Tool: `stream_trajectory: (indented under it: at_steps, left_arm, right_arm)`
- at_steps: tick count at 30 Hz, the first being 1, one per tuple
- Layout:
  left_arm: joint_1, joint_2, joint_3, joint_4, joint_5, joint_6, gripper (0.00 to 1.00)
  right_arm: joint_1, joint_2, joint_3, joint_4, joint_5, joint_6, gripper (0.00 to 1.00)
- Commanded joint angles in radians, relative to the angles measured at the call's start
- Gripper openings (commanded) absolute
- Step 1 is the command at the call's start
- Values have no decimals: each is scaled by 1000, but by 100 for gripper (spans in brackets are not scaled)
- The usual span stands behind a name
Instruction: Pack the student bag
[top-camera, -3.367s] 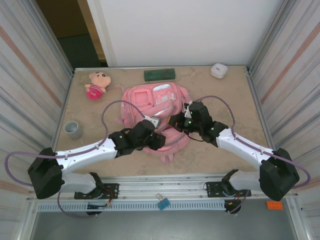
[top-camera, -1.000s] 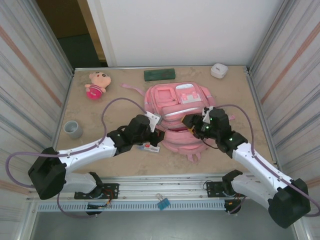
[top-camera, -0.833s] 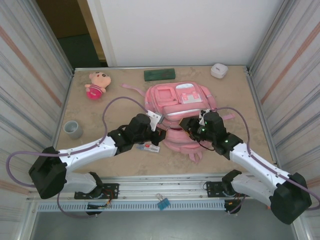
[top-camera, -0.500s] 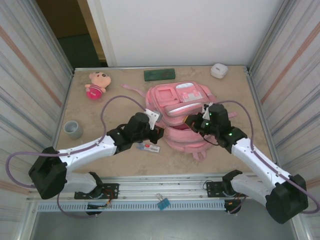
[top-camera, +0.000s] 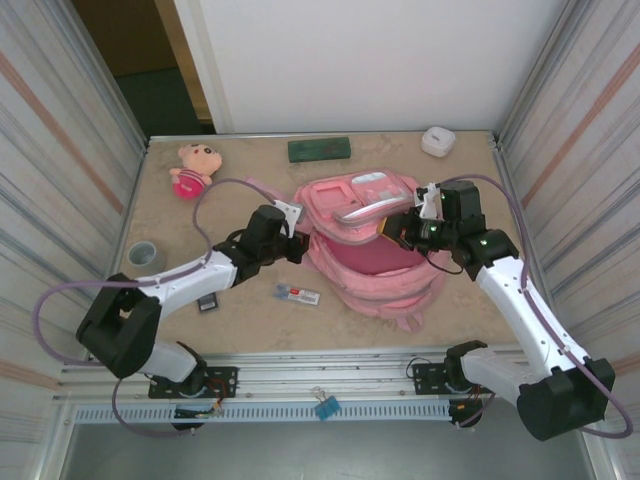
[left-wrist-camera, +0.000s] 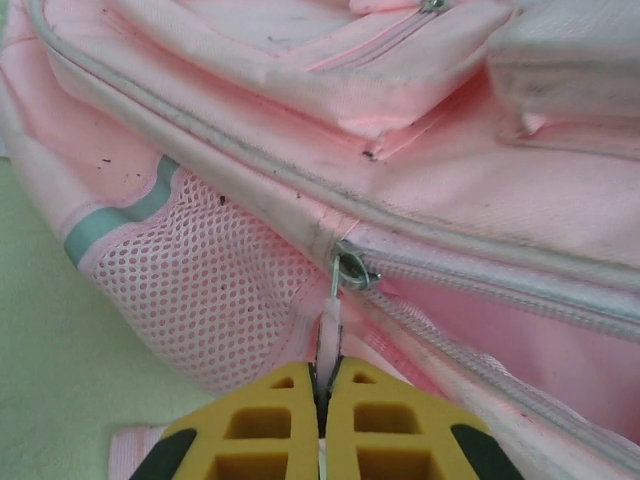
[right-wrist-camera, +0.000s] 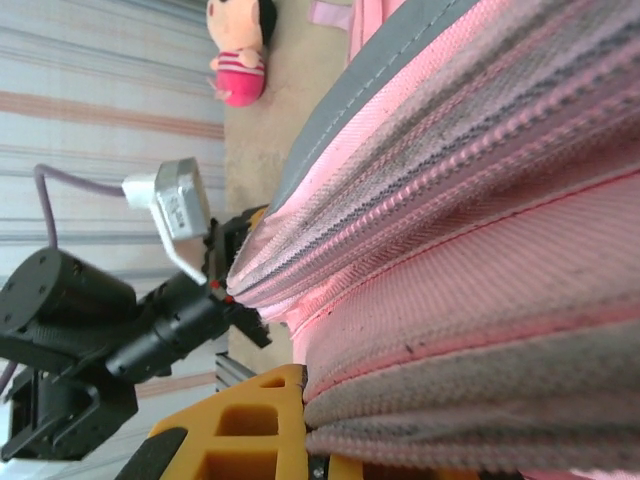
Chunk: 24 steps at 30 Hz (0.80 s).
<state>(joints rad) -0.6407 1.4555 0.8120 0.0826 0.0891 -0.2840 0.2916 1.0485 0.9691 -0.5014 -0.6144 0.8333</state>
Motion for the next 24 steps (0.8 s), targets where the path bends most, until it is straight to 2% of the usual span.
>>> stream_trajectory:
  at_steps: [1,5,8,11,14,16,20,24]
  left_arm:
    - [55,50,37,20,-97,22,2]
    - [66,57,67,31,-73,16,13]
    - [66,15,76,-5,-52,-4,32]
    - [67,-55,68,-71,-19,-49,49]
    - [66,-133,47,-159,-4,-135,57]
    - [67,-178,39,-239,-6,-220,59]
    - [66,-245,36,-400,-35,-336,62]
    - [66,-295,30,-485,-85,-413,63]
  right_arm:
    - [-9,-22,49,48,-35,-25,0]
    - [-2,-46,-22,146,43,56,0]
    - [1,-53,-62,177,124,88,0]
    - [8,-81,-74,155,166,87,4]
    - [18,-88,-78,90,198,63,9]
    - [22,-81,-74,33,202,38,17]
    - [38,-64,-23,-175,236,-52,47]
    - [57,-32,67,-421,340,-143,58]
